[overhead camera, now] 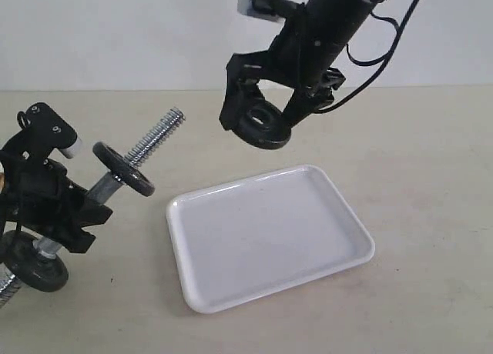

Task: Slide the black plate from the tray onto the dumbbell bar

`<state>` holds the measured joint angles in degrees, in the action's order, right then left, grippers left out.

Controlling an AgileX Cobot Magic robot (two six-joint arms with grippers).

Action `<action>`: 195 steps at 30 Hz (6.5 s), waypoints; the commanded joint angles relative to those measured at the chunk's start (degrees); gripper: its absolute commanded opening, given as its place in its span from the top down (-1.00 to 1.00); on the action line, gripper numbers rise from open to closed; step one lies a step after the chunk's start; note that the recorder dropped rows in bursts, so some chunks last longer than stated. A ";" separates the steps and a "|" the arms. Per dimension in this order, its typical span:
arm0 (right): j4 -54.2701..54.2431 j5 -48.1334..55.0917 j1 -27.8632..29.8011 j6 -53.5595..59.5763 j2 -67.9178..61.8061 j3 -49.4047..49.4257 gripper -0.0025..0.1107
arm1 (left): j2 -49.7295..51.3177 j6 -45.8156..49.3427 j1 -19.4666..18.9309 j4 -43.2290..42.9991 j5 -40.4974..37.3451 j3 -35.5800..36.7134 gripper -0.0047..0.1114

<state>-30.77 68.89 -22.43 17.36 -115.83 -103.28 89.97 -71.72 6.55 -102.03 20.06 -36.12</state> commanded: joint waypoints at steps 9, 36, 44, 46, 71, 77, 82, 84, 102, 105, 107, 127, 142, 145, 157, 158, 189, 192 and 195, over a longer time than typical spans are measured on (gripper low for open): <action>-19.39 1.08 3.63 11.67 1.33 -0.83 0.96 | -3.27 4.62 0.00 2.09 9.47 -2.93 0.84; -31.07 1.08 3.63 14.99 -4.31 -0.83 0.96 | -3.27 8.43 0.00 2.09 17.14 -4.67 0.84; -30.30 1.08 3.52 14.53 -5.97 -0.83 0.96 | -3.27 8.41 0.00 2.09 17.66 -5.23 0.84; -30.20 1.08 3.52 14.55 -6.69 -0.83 0.96 | -3.41 8.41 0.00 2.09 17.78 -5.23 0.84; -31.71 1.08 4.25 14.55 -5.69 -2.59 0.96 | -3.65 8.83 0.00 2.09 17.60 -5.23 0.84; -30.86 1.08 5.86 11.72 -4.66 -7.56 0.96 | -3.65 8.70 0.00 2.09 17.59 -5.23 0.84; -29.83 1.08 5.86 9.54 -4.65 -8.20 0.96 | -3.65 8.70 0.00 2.09 17.21 -5.23 0.84; -28.51 1.08 5.86 8.49 -4.65 -8.20 0.96 | -3.65 8.70 0.00 2.09 17.21 -5.23 0.84; -27.35 1.08 2.89 5.24 -4.65 -8.09 0.96 | -3.65 8.45 0.00 2.22 11.07 -5.23 0.84; -27.26 1.08 1.41 5.24 -4.65 -8.09 0.96 | -3.65 8.33 0.00 2.22 10.93 -5.23 0.84; -27.26 1.08 1.17 4.99 -4.65 -8.09 0.96 | -3.65 7.95 0.00 2.22 10.80 -5.23 0.84; -22.92 1.08 1.18 0.55 -4.65 -8.01 0.96 | -3.65 6.91 0.00 2.23 8.32 -5.23 0.84; -22.47 1.08 -2.80 -0.76 -4.65 -8.01 0.96 | -3.65 5.61 0.00 2.87 7.00 -5.23 0.84; -22.47 1.08 -2.80 -1.00 -4.65 -8.01 0.96 | -3.65 5.16 0.00 2.87 7.00 -5.23 0.84; -17.52 1.08 -2.80 -3.89 -1.33 -8.01 0.96 | -3.65 4.12 0.00 2.87 5.30 -5.23 0.84; -17.38 1.08 -2.80 -4.02 -1.15 -8.01 0.96 | -3.65 4.12 0.00 2.87 5.18 -5.23 0.84; -18.45 1.08 -3.26 -0.06 -0.76 -4.67 0.96 | -3.65 4.47 0.00 4.99 10.00 -5.23 0.84; -18.32 1.08 -2.05 0.22 -0.58 -5.40 0.96 | -3.65 4.47 0.00 4.58 10.27 -5.23 0.84; -18.54 1.08 -0.95 1.22 -0.24 -5.40 0.96 | -3.65 4.47 0.00 4.58 10.51 -5.23 0.84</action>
<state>-46.29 70.59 -24.83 17.45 -118.04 -107.43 88.90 -66.93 6.54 -102.05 26.28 -38.93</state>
